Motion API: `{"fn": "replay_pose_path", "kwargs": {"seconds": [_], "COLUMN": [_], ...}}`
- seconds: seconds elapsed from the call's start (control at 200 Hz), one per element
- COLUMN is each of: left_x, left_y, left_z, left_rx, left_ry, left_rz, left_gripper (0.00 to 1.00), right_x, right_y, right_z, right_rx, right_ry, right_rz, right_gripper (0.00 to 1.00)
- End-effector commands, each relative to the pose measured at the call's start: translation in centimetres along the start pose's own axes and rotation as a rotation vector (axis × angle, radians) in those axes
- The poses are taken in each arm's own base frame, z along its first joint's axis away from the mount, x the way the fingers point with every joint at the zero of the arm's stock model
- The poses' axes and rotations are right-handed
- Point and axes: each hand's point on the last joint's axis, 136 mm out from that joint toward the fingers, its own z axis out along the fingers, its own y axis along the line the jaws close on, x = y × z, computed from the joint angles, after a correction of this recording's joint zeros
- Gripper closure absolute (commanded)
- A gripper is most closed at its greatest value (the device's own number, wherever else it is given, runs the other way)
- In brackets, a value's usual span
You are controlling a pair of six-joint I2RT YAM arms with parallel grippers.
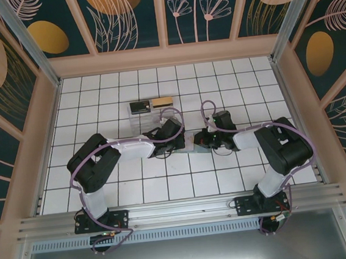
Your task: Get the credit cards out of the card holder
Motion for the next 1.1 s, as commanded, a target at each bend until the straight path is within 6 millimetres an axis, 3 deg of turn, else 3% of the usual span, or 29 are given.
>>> {"fn": "replay_pose_path", "kwargs": {"seconds": [0.0,0.49,0.656,0.826,1.096], "left_x": [1.6,0.8,0.1,-0.7,0.7], "left_y": [2.2,1.7,0.2,-0.9,0.7], "left_z": [0.3,-0.6,-1.1,-2.1,-0.8], "left_rx": [-0.073,-0.073,-0.006,0.035,-0.019], "left_ry": [0.045,0.023,0.006,-0.018,0.023], "left_rz": [0.003,0.016,0.009,0.018,0.015], "left_gripper": [1.0,1.0,0.92,0.91,0.99], "right_x": [0.3,0.3,-0.1,0.0,-0.3], "right_y": [-1.2,-1.8,-1.0,-0.3,-0.4], "right_z": [-0.8,-1.3,-1.0,-0.3,-0.2], "right_rx": [0.036,0.043,0.021,0.01,0.022], "right_ry": [-0.01,-0.017,-0.012,0.005,0.019], "right_rz": [0.011,0.014,0.001,-0.017,-0.022], "right_gripper": [1.0,1.0,1.0,1.0,1.0]}}
